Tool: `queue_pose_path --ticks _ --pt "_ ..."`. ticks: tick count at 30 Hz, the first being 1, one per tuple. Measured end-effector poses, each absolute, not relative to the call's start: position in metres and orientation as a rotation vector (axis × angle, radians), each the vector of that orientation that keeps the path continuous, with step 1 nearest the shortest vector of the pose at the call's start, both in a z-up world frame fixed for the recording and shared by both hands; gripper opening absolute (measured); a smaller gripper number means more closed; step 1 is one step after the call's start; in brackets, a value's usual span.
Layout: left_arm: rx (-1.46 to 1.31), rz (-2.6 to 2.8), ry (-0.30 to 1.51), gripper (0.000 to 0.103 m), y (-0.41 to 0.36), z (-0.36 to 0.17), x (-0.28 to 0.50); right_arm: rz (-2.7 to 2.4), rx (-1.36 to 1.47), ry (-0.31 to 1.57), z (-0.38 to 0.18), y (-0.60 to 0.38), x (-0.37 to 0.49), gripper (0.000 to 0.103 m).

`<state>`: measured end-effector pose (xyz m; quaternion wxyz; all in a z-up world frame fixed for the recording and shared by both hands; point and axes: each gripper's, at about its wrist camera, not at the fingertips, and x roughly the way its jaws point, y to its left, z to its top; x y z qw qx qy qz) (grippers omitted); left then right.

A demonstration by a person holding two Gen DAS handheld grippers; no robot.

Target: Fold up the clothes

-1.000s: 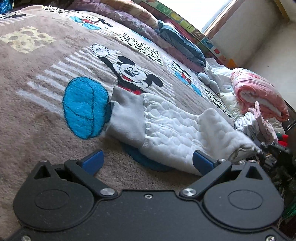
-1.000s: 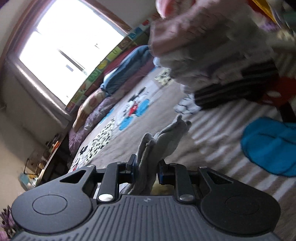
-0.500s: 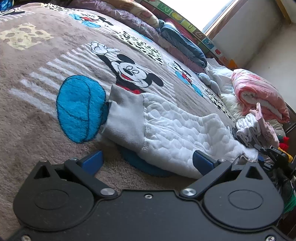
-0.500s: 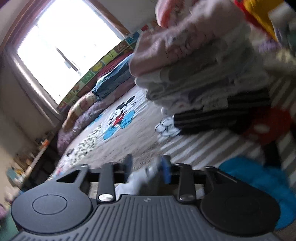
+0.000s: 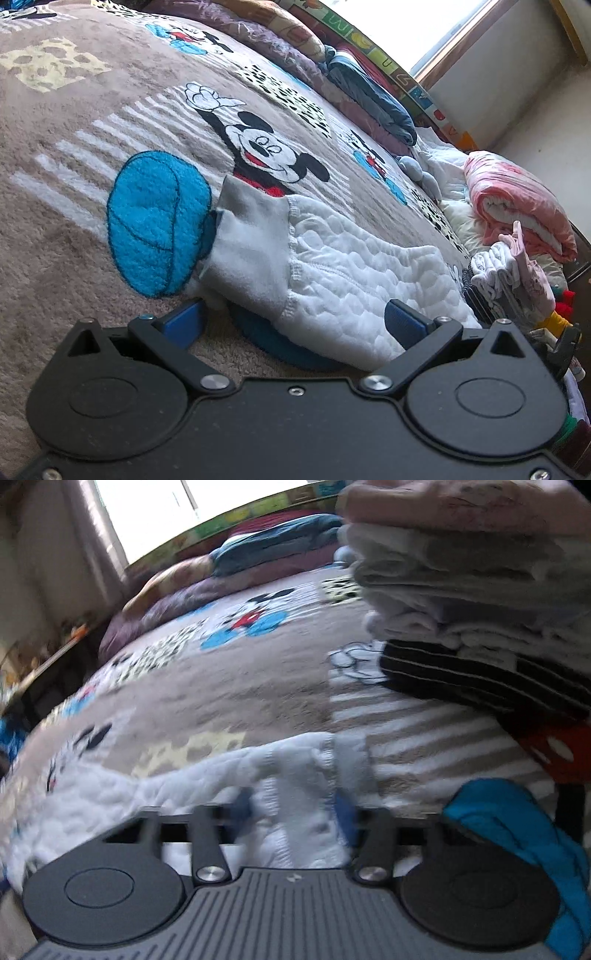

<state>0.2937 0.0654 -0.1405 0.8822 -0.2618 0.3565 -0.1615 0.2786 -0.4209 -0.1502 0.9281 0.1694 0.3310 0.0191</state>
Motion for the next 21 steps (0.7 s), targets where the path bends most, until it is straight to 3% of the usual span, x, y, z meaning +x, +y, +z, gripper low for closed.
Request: queue_pose_path --ticks 1,8,12,14,16,18,21 --pt "-0.545 -0.336 0.742 0.103 0.065 -0.141 0.294 0.044 0.338 0.667 -0.146 -0.421 0.277 0.012" --pt "-0.556 -0.339 0.740 0.103 0.067 -0.142 0.298 -0.029 0.288 0.569 -0.116 -0.444 0.280 0.010" --pt "-0.558 -0.343 0.739 0.103 0.068 -0.142 0.298 -0.106 0.263 0.601 -0.123 -0.457 0.292 0.010" --pt "-0.563 -0.344 0.739 0.103 0.068 -0.142 0.298 -0.127 0.332 0.642 -0.134 -0.467 0.295 0.018" --pt "-0.570 -0.345 0.738 0.103 0.069 -0.143 0.298 -0.132 0.406 0.636 -0.142 -0.475 0.289 0.053" --pt "-0.586 -0.345 0.735 0.103 0.071 -0.143 0.299 -0.123 0.466 0.621 -0.149 -0.476 0.282 0.065" --pt "-0.632 -0.335 0.724 0.103 0.076 -0.143 0.299 -0.081 0.534 0.654 -0.163 -0.475 0.278 0.066"
